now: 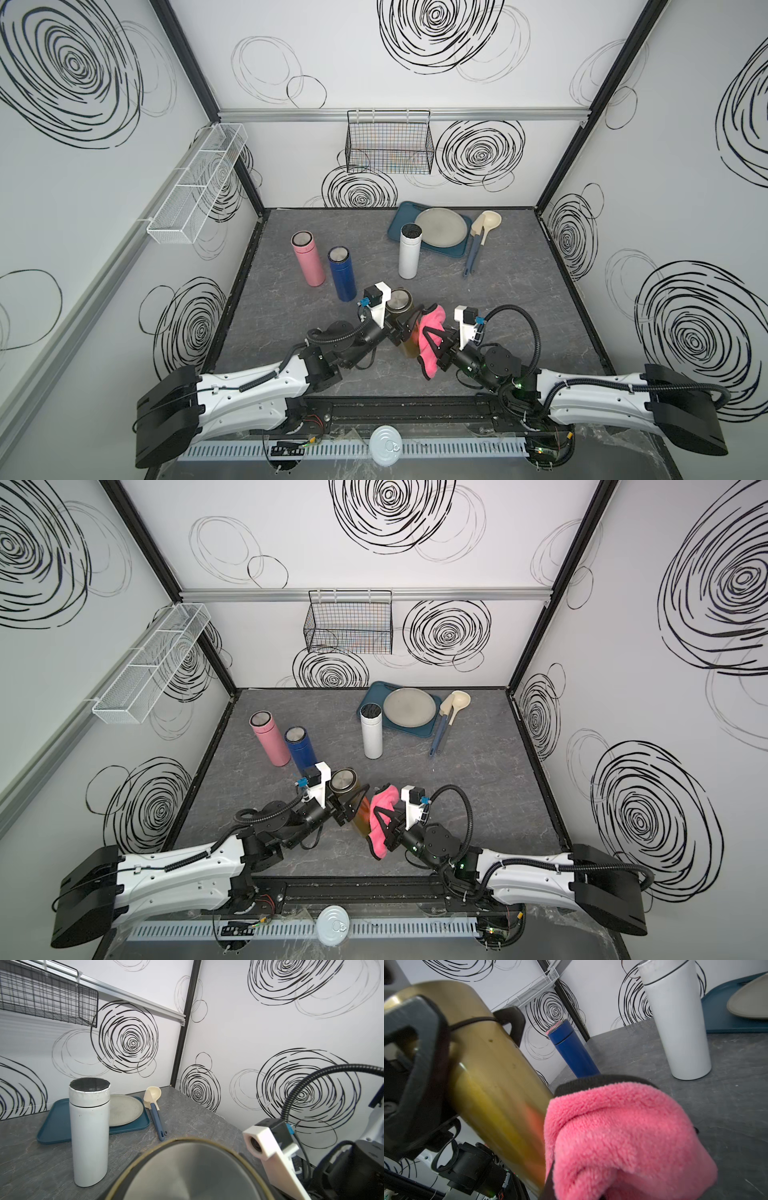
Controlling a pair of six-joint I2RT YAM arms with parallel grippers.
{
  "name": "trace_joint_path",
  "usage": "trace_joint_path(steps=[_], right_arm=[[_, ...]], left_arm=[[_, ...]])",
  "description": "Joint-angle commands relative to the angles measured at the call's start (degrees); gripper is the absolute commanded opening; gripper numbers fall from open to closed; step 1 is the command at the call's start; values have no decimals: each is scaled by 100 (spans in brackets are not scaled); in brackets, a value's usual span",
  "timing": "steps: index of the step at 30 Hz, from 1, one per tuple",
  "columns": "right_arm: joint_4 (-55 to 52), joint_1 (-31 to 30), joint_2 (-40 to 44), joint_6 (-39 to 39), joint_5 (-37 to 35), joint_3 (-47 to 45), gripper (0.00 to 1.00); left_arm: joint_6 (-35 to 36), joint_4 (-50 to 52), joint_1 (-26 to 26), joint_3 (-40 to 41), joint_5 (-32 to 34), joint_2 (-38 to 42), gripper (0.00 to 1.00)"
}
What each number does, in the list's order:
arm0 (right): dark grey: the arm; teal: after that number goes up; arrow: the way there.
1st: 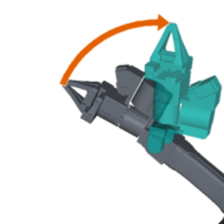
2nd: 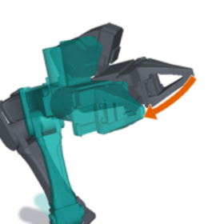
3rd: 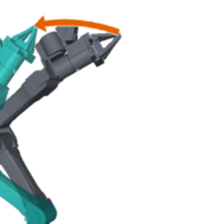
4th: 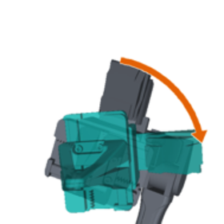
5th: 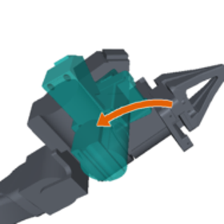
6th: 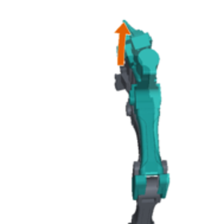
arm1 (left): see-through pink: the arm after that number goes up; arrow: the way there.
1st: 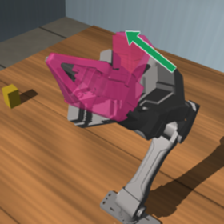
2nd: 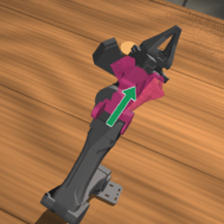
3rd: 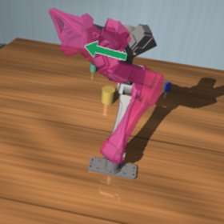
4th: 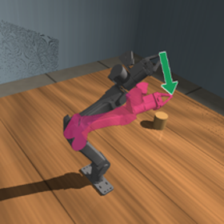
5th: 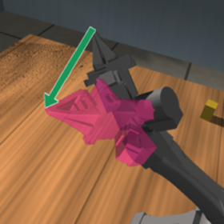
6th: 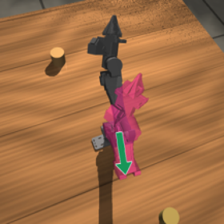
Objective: Wipe the surface of the thermos
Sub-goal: Wipe the dirt from the surface of the thermos.
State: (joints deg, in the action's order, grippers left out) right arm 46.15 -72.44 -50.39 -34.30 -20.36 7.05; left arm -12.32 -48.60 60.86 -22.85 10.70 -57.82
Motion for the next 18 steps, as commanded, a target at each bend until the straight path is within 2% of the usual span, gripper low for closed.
trace_joint_path(steps=[1,7,10,15,18], right_arm=[[-37,30,514,73,194,173,0],[-32,81,981,375,852,641,0],[-51,184,763,278,822,599,0],[451,619,-100,-423,1074,53,0],[405,689,-208,-508,1112,-17,0]], left_arm=[[42,-1929,110,43,-709,-72,0],[349,-2178,106,56,-940,-276,0],[526,-2284,115,184,-1088,-184,0],[741,-2439,110,472,-1081,73,0],[782,-2593,97,610,-979,97,0]])
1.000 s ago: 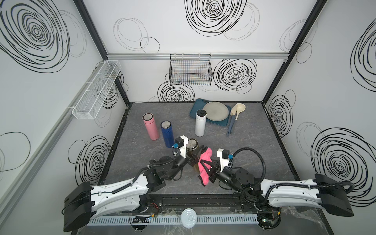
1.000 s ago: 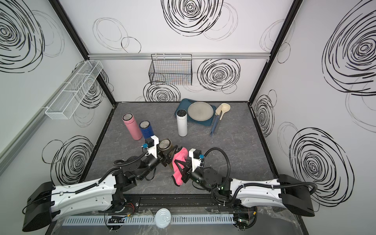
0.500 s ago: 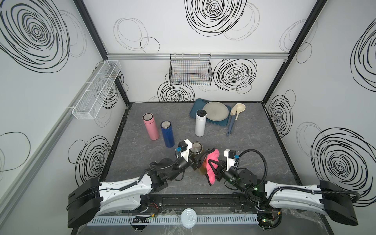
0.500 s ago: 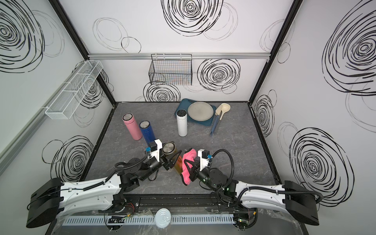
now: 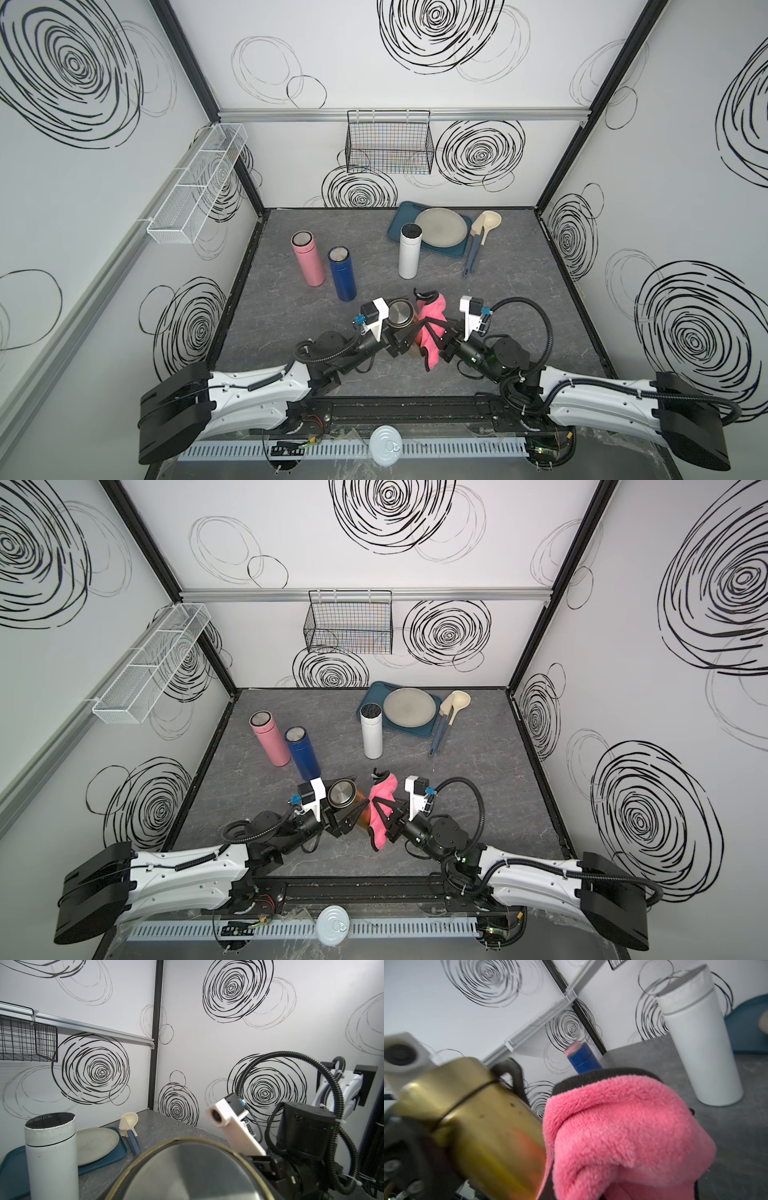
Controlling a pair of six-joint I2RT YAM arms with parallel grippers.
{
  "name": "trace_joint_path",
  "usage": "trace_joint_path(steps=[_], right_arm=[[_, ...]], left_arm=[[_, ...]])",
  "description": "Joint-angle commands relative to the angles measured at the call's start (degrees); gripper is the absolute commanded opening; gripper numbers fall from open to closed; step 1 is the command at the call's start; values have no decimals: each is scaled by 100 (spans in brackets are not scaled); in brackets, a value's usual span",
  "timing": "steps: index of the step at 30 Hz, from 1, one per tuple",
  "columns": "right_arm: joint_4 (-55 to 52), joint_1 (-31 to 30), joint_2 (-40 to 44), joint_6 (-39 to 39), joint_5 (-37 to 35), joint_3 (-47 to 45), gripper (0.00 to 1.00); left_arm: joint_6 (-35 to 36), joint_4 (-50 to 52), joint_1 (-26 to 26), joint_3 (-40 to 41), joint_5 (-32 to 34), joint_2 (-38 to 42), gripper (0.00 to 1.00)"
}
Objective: Wipe the surface of the thermos
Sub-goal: Wipe the dirt from the surface of the thermos.
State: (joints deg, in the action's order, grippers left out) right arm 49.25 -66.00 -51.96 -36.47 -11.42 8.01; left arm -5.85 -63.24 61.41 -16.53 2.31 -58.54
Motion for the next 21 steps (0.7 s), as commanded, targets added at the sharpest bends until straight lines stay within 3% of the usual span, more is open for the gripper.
trace_joint_path(steps=[1,5,9,12,21], right_arm=[[37,43,25,-251,249,-85,0],[-296,50,670,8,415,196,0],[-318,79,1037,166,1041,662,0],[-145,78,953,153,1343,764,0],[313,259,163,-275,1083,-244,0]], left_arm=[[136,-1174,38,2,-148,174,0],[184,-1188,29,-12,-280,143,0],[276,-1261,-19,14,-239,83,0],[306,-1449,-126,93,-427,23,0],[393,-1564,-357,109,-965,-86,0]])
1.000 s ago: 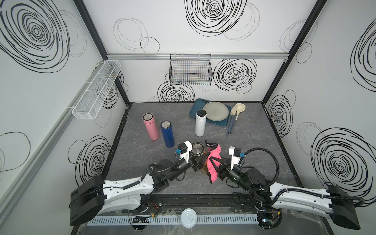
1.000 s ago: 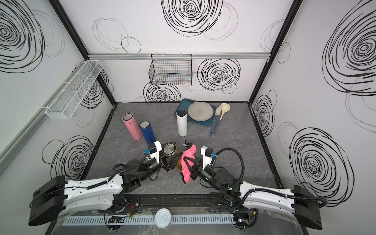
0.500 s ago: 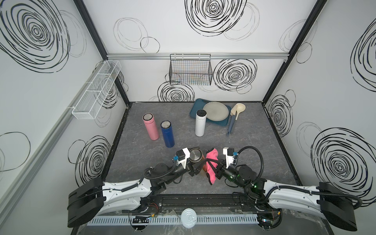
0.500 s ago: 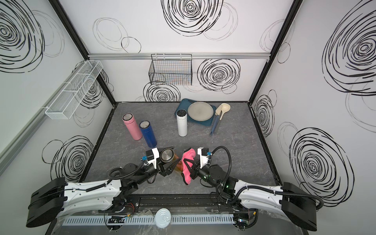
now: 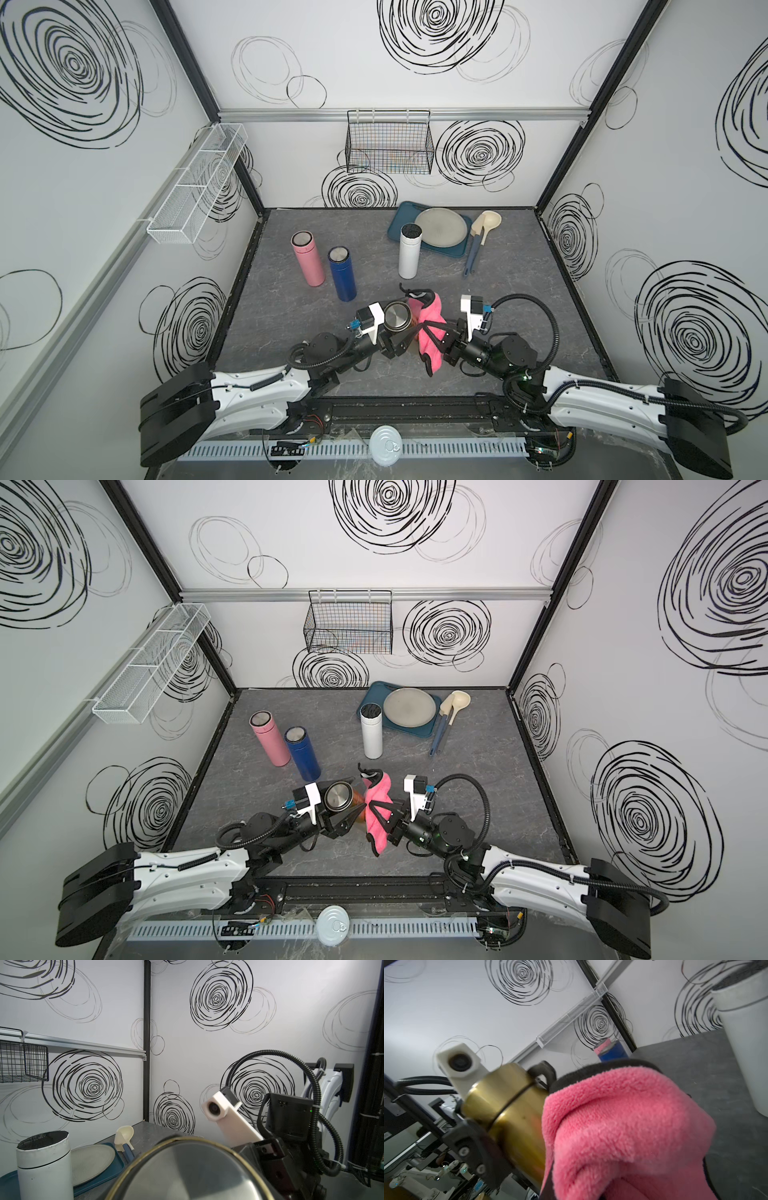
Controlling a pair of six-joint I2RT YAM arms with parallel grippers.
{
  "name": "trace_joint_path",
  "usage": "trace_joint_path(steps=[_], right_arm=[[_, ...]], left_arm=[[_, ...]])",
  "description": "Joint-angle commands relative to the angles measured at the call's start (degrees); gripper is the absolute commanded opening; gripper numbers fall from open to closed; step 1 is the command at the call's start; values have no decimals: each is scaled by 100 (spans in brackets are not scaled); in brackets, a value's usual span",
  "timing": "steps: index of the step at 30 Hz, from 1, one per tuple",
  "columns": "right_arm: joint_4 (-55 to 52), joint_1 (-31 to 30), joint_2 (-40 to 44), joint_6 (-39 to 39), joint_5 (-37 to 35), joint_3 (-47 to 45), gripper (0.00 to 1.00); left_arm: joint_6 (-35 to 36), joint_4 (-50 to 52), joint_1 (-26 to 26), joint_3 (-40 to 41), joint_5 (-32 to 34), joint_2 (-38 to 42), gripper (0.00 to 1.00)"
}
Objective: Wipe the surface of the thermos
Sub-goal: Wipe the dirt from the surface of the thermos.
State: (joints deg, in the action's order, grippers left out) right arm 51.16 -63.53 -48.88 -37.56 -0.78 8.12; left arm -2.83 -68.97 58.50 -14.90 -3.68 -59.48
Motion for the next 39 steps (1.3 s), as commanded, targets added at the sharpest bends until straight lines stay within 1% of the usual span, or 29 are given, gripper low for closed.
trace_joint_path(steps=[1,3,5,9,12,14,17,20,23,26,28,30,34,36,39], right_arm=[[123,22,-152,-179,-49,-320,0],[87,85,-41,-192,-86,-350,0],[-64,145,201,-101,45,-244,0],[-444,139,659,239,343,343,0],[-606,130,642,434,747,961,0],[-528,108,507,465,943,1166,0],[-321,108,289,426,1075,1146,0],[-17,158,2,380,910,737,0],[313,335,-367,173,857,240,0],[310,385,-525,97,805,-30,0],[213,385,-440,90,780,-96,0],[-68,384,-168,150,827,17,0],[-418,315,485,427,984,534,0],[-449,280,604,502,1112,783,0],[-307,178,528,538,1372,1059,0]], left_arm=[[159,-1163,-76,4,-419,-10,0],[264,-1515,-67,141,-409,-52,0],[286,-1685,-67,219,-319,-73,0],[406,-1421,-67,102,-402,-130,0],[514,-1427,-67,76,-629,-203,0],[541,-1413,-67,66,-593,-232,0],[599,-1321,-75,49,-571,-248,0],[645,-1135,-76,-2,-662,-231,0],[709,-982,-76,-31,-836,-173,0],[752,-819,-75,-42,-918,-49,0],[768,-785,-73,-14,-939,34,0],[750,-789,-75,19,-949,86,0],[739,-793,-84,-4,-956,45,0],[740,-760,-92,-46,-1032,-18,0],[742,-626,-165,-119,-1281,-75,0]])
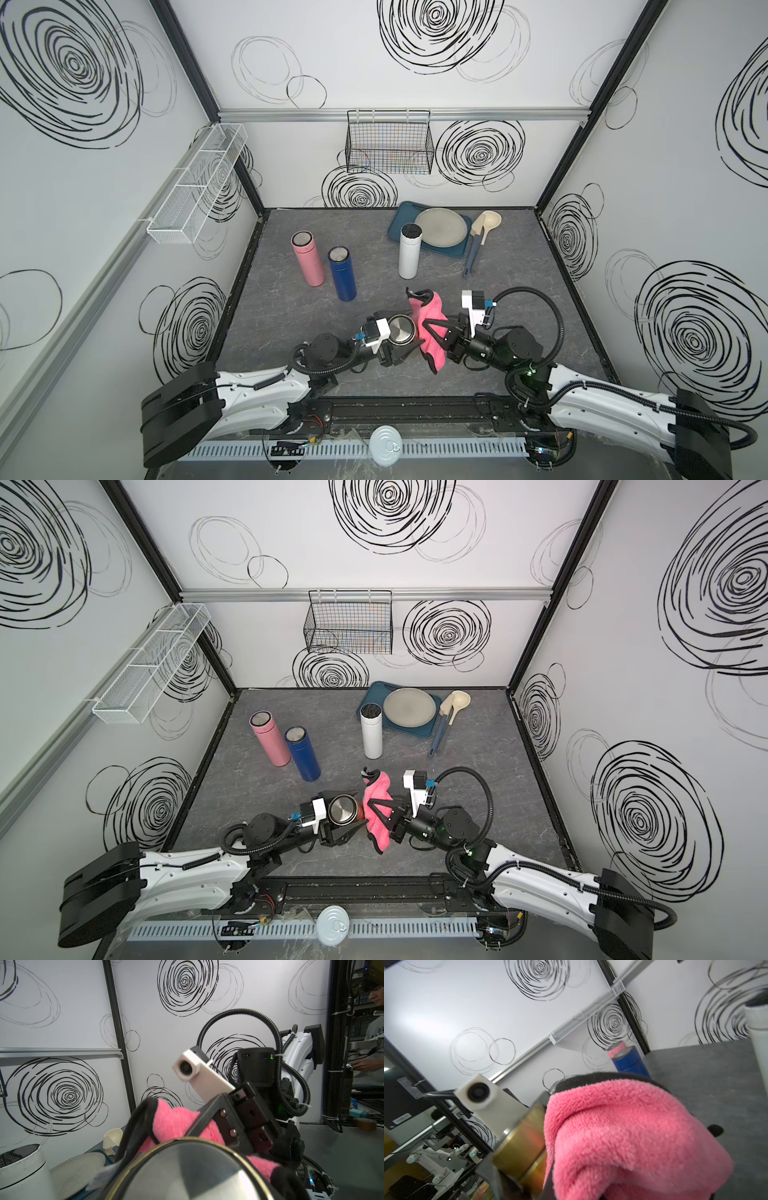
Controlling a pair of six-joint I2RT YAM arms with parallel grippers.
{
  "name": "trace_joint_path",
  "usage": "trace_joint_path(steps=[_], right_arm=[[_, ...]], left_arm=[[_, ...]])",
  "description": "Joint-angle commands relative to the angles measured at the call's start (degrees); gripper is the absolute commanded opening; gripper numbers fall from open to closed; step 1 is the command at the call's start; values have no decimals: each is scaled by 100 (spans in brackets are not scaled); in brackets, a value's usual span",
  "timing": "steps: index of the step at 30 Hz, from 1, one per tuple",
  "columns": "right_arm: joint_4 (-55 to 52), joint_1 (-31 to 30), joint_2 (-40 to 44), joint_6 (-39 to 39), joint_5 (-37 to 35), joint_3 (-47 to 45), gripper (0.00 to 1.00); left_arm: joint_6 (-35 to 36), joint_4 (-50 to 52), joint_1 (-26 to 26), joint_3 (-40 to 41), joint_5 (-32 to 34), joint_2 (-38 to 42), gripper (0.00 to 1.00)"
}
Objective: Wipe the surface of the thermos
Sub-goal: Wipe the dirt from the surface of the thermos.
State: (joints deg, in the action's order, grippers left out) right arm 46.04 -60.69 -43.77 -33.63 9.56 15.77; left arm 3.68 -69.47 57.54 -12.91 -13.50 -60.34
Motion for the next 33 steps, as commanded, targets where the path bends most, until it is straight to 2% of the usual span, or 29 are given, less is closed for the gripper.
trace_joint_path(steps=[1,12,17,22,25,29,33], right_arm=[[245,-171,-48,169,326,304,0],[634,-172,-902,-349,-484,-789,0],[531,-141,-739,-265,-590,-723,0],[141,-248,-524,143,-127,158,0],[140,-468,-513,374,-81,436,0],[360,-509,-835,299,-287,232,0],[634,-428,-1557,-133,-585,-324,0]], left_arm=[[100,-539,-104,-335,-437,11,0],[145,-66,-199,-494,-882,55,0],[134,-93,-203,-481,-822,97,0],[150,-58,-207,-511,-856,106,0],[160,-25,-208,-516,-848,120,0],[203,17,-210,-483,-832,178,0],[237,65,-208,-493,-812,241,0]])
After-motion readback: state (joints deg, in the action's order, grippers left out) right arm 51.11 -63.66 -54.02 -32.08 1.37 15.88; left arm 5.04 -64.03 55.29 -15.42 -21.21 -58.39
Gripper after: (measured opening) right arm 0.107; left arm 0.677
